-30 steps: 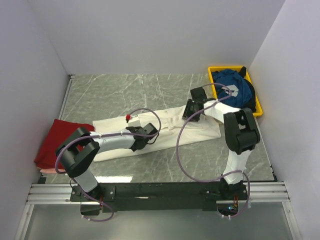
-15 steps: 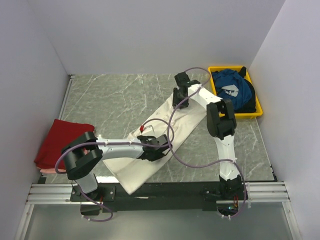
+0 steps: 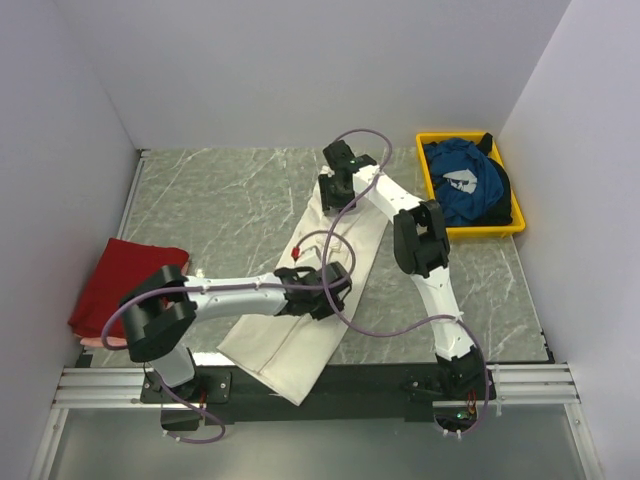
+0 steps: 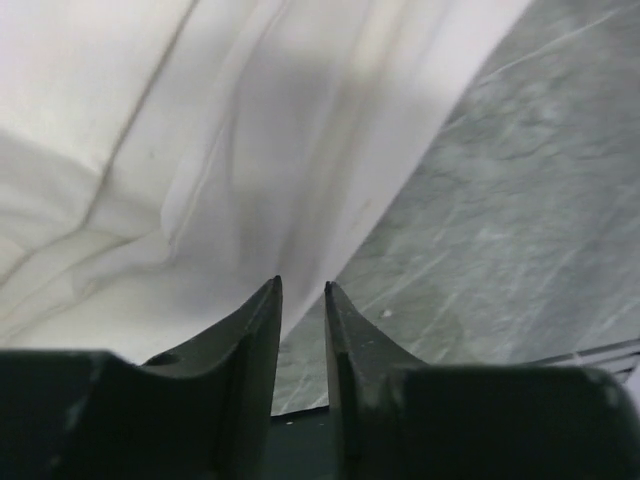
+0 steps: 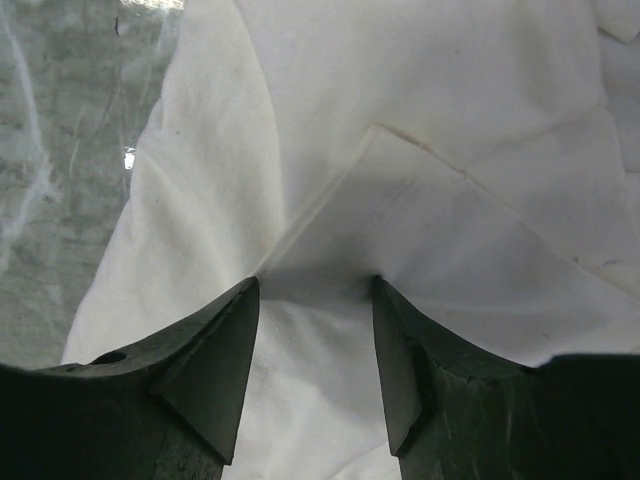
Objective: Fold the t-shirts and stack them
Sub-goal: Fold the tshirt
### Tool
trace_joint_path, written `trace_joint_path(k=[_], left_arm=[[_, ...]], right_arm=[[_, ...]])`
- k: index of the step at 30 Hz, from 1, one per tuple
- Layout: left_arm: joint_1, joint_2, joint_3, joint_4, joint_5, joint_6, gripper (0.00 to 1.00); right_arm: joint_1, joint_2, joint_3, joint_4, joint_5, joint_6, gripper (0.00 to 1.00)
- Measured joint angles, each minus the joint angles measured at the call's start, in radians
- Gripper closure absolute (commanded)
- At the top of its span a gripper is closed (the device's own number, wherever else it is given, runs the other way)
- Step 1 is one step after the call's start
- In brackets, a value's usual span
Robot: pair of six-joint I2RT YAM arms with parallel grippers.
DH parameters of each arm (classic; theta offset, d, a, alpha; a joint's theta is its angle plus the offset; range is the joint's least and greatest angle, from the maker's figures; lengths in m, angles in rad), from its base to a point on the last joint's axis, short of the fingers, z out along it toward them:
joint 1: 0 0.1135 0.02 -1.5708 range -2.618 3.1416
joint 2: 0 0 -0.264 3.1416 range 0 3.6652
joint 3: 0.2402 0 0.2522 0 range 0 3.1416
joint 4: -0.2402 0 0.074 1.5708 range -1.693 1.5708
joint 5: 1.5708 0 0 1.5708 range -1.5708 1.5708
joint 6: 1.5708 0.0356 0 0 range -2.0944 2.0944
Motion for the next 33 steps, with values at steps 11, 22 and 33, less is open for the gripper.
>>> trace_joint_path(k=[11, 22, 33], left_arm=[[0.28, -0.092, 0.177, 0.012, -0.052, 0.332, 0.48], [0.417, 0.364, 0.661, 0.094, -0.019, 0.935, 0.08], [0.419, 0.653, 0.853, 0.019, 0.053, 1.172, 0.01]], right_arm=[[-0.119, -0.256, -0.223, 0.084, -0.1, 0.106, 0.38], [-0.343, -0.904, -0.917, 0.404, -0.179, 0.293, 0.38], [-0.332, -1.061, -1.202, 0.475, -0.232, 0.323, 0.38]])
